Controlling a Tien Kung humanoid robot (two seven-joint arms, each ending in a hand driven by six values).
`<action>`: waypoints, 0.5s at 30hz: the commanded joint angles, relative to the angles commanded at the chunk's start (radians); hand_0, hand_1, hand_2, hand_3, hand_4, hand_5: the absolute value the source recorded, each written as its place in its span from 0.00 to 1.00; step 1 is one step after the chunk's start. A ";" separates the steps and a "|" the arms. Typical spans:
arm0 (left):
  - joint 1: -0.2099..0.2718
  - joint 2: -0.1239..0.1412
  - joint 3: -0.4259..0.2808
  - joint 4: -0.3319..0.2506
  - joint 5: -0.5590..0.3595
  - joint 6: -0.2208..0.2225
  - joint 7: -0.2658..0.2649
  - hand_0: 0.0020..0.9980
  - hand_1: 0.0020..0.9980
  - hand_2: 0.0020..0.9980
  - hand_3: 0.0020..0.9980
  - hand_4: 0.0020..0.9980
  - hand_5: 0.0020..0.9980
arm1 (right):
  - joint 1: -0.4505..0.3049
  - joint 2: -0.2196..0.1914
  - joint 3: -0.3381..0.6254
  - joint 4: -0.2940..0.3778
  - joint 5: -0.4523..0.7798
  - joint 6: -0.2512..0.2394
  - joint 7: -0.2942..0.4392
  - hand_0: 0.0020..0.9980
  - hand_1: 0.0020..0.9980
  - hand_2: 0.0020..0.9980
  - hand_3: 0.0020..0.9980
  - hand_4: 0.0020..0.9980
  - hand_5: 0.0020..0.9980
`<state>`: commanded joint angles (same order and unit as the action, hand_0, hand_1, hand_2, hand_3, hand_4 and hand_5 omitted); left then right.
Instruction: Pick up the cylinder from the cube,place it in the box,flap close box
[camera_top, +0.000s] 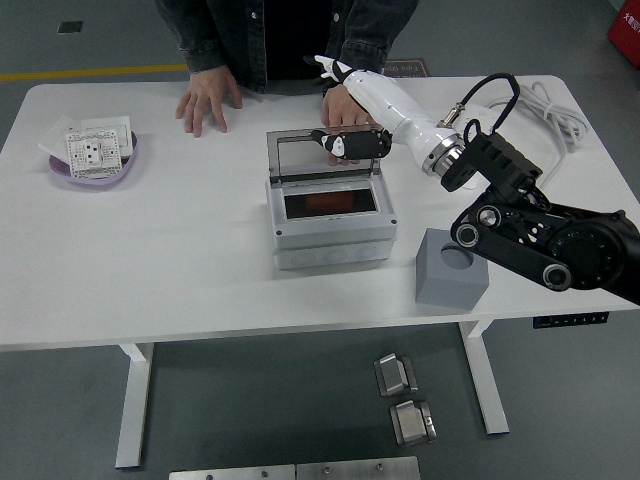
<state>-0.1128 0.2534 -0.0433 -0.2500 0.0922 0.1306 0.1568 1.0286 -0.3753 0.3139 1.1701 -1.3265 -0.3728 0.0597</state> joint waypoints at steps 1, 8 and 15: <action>-0.001 0.001 -0.002 0.000 0.002 0.000 0.001 0.66 0.65 0.61 0.65 0.66 0.43 | 0.012 0.009 -0.012 -0.021 0.021 0.005 0.002 0.90 0.80 0.83 0.99 0.70 0.14; -0.010 0.008 -0.015 0.000 0.025 0.000 0.008 0.66 0.65 0.61 0.65 0.66 0.43 | 0.094 0.104 -0.146 -0.205 0.194 0.034 0.028 0.91 0.83 0.84 0.91 0.72 0.19; -0.018 0.009 -0.008 -0.002 0.023 -0.001 0.005 0.66 0.65 0.61 0.65 0.66 0.43 | 0.122 0.160 -0.270 -0.364 0.354 0.038 0.056 0.95 0.90 0.91 0.93 0.76 0.26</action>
<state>-0.1308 0.2627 -0.0516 -0.2518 0.1153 0.1301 0.1620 1.1507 -0.2158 0.0437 0.8064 -0.9726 -0.3343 0.1161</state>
